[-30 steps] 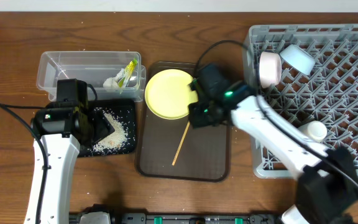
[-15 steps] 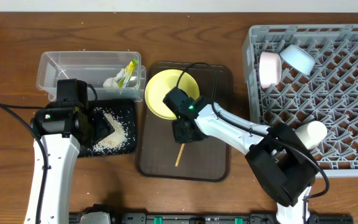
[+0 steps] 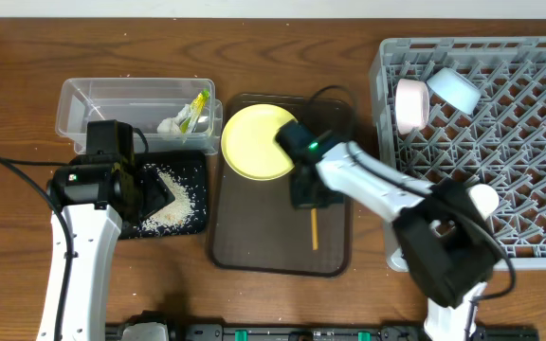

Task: Sort waste into correct bins and load items into the dishwasher rack
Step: 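Carry the second chopstick into the rack and release it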

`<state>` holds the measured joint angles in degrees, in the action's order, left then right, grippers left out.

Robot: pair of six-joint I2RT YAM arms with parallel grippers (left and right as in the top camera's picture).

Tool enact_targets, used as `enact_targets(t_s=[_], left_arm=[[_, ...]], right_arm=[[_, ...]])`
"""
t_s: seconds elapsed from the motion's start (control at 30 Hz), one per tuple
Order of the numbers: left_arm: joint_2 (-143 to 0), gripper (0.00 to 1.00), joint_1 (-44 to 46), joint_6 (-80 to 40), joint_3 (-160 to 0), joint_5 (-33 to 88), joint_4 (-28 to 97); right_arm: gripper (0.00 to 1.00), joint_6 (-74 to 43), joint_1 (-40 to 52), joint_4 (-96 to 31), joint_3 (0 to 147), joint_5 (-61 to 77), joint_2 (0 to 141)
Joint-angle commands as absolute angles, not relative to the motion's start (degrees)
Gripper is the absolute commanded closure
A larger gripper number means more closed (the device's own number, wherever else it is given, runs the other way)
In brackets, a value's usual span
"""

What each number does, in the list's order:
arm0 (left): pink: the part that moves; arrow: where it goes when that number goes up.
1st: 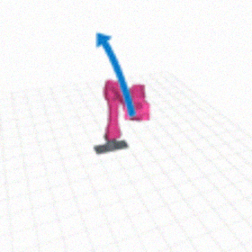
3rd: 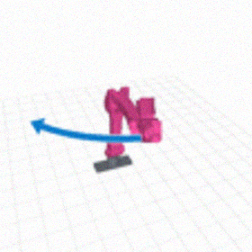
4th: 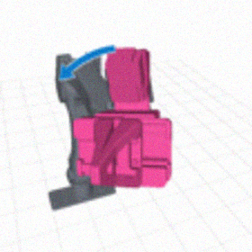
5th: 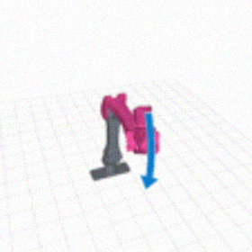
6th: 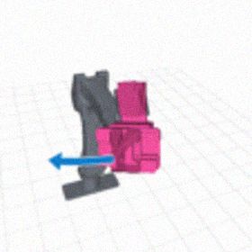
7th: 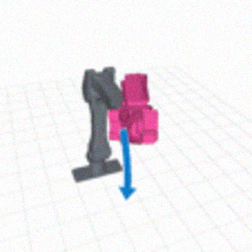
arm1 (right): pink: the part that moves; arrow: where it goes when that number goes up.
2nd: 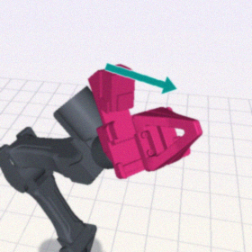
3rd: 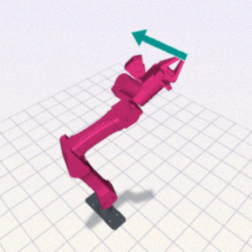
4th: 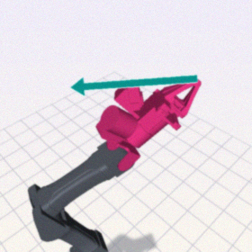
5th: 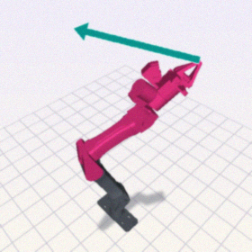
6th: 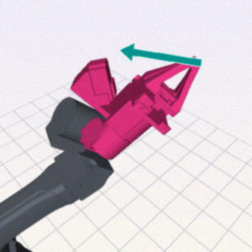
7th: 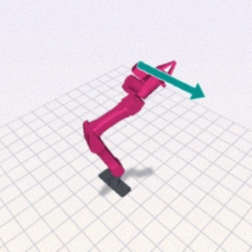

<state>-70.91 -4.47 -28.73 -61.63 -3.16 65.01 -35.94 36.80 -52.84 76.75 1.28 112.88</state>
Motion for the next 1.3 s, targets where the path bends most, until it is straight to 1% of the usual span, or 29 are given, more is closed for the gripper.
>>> enact_targets(t_s=[0.0,0.3,0.4,0.53,0.73,1.0,1.07,1.13,1.27], left_arm=[[-70.7,0.14,-4.8,-29.5,-62.0,-3.4,65.3],[-70.7,0.14,-4.8,-29.5,-62.0,-3.4,65.3],[-70.7,0.14,-4.8,-29.5,-62.0,-3.4,65.3],[-70.7,0.14,-4.8,-29.5,-62.0,-3.4,65.3],[-70.7,0.14,-4.8,-29.5,-62.0,-3.4,65.3],[-70.7,0.14,-4.8,-29.5,-62.0,-3.4,65.3],[-70.7,0.14,-4.8,-29.5,-62.0,-3.4,65.3],[-70.7,0.14,-4.8,-29.5,-62.0,-3.4,65.3],[-70.7,0.14,-4.8,-29.5,-62.0,-3.4,65.3]], right_arm=[[0.99,-30.0,31.7,-54.2,77.1,0.0,105.1],[0.99,-13.0,18.9,-60.5,77.1,0.1,89.4],[0.99,-8.1,14.7,-63.8,77.1,0.1,86.4],[0.99,-3.4,10.8,-67.5,77.1,0.0,86.1],[0.98,-2.0,8.4,-68.8,75.9,0.0,88.7],[0.93,-2.1,8.4,-68.0,75.6,0.0,93.4],[0.89,-2.1,8.4,-67.9,75.6,0.0,94.1],[0.82,-2.1,8.4,-67.8,75.6,0.0,94.3],[0.79,-2.1,8.4,-67.3,75.6,0.0,94.3]])
